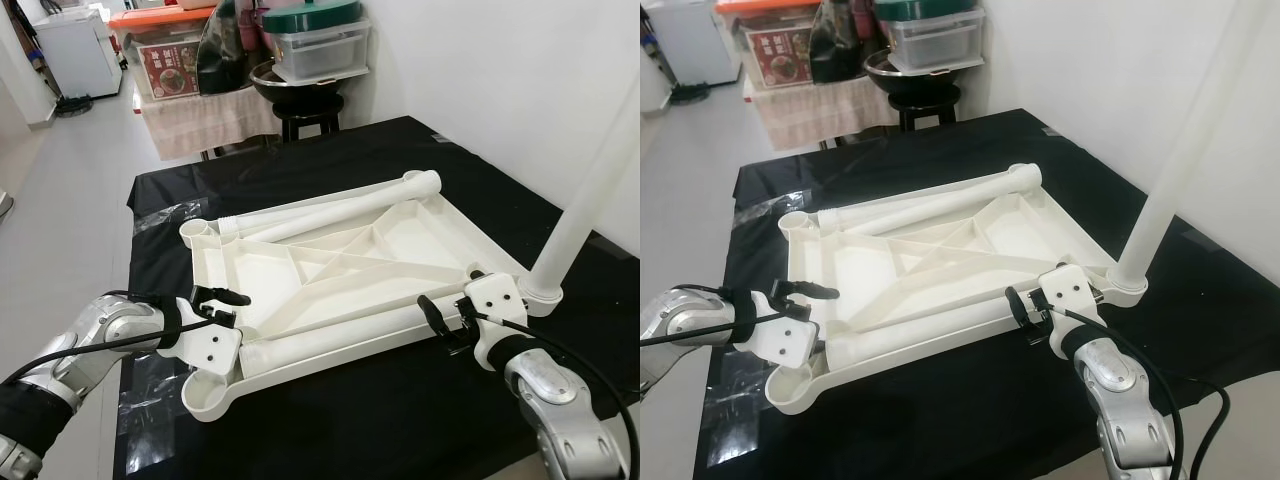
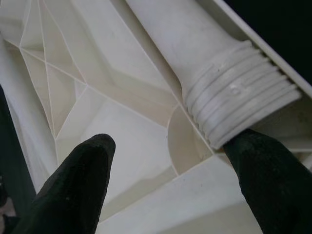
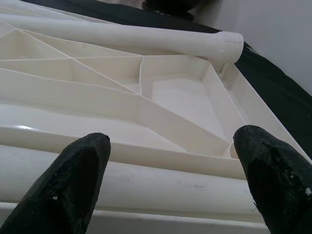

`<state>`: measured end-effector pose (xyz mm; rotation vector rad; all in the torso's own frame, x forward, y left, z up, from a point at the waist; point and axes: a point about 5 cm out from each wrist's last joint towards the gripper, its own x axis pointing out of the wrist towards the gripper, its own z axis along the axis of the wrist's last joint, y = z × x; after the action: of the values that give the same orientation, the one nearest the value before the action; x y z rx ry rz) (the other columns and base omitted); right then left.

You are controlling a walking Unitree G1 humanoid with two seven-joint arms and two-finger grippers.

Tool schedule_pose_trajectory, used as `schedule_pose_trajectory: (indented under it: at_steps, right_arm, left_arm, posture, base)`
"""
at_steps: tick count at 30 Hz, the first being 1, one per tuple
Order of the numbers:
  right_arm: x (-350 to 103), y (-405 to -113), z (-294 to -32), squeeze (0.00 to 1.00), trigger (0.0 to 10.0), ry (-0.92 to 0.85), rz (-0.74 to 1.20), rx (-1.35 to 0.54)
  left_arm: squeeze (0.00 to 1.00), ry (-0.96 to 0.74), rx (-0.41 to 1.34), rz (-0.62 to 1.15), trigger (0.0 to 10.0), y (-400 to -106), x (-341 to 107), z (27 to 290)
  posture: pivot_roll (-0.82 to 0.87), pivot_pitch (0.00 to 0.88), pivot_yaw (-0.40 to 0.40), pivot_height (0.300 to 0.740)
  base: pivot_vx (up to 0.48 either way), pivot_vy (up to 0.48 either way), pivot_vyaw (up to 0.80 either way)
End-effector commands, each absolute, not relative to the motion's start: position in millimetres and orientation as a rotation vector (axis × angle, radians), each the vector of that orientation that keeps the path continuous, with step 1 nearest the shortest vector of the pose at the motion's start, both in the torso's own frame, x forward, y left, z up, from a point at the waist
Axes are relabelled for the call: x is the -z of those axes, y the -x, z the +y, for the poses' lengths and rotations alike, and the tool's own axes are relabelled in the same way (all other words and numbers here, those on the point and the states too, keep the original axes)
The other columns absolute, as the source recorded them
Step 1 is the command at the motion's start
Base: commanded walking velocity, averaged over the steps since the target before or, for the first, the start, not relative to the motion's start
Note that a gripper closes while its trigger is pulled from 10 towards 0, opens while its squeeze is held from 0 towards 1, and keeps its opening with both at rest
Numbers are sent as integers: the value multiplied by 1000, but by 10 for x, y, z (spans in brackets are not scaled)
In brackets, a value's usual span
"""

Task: Building children table

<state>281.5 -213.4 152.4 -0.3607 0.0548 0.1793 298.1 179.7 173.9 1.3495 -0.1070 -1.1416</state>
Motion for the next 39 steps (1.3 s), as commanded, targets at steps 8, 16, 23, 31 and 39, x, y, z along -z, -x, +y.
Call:
schedule_pose_trajectory:
  at_steps: [8, 16, 23, 31, 39]
  right_arm:
    - [-1540, -2816, -2096, 0, 10000, 353, 49, -177]
    - [-1544, -2819, -2096, 0, 10000, 350, 47, -172]
    - [-1547, -2817, -2076, 0, 10000, 340, 43, -170]
    - [-1555, -2832, -2055, 0, 10000, 331, 36, -173]
    - [-1813, -2903, -1976, 0, 10000, 492, -79, -337]
  left_arm:
    - [0, -1297, 1211, -65, 10000, -2891, -1650, 1770]
    - [0, -1299, 1174, -78, 10000, -2918, -1620, 1770]
    - [0, -1225, 980, -207, 10000, -3048, -1764, 1732]
    - [0, -1011, 808, -362, 10000, -3122, -1998, 1617]
    - [0, -754, 814, -418, 10000, -3105, -2135, 1498]
  posture:
    - [-140, 96, 13, 740]
    - [-141, 97, 14, 740]
    - [-139, 100, 18, 740]
    - [-135, 96, 9, 740]
    - [-138, 89, 14, 740]
  base:
    - [0, 0, 0]
    - [0, 0, 0]
    - [0, 0, 0]
    - [0, 0, 0]
    - [0, 0, 0]
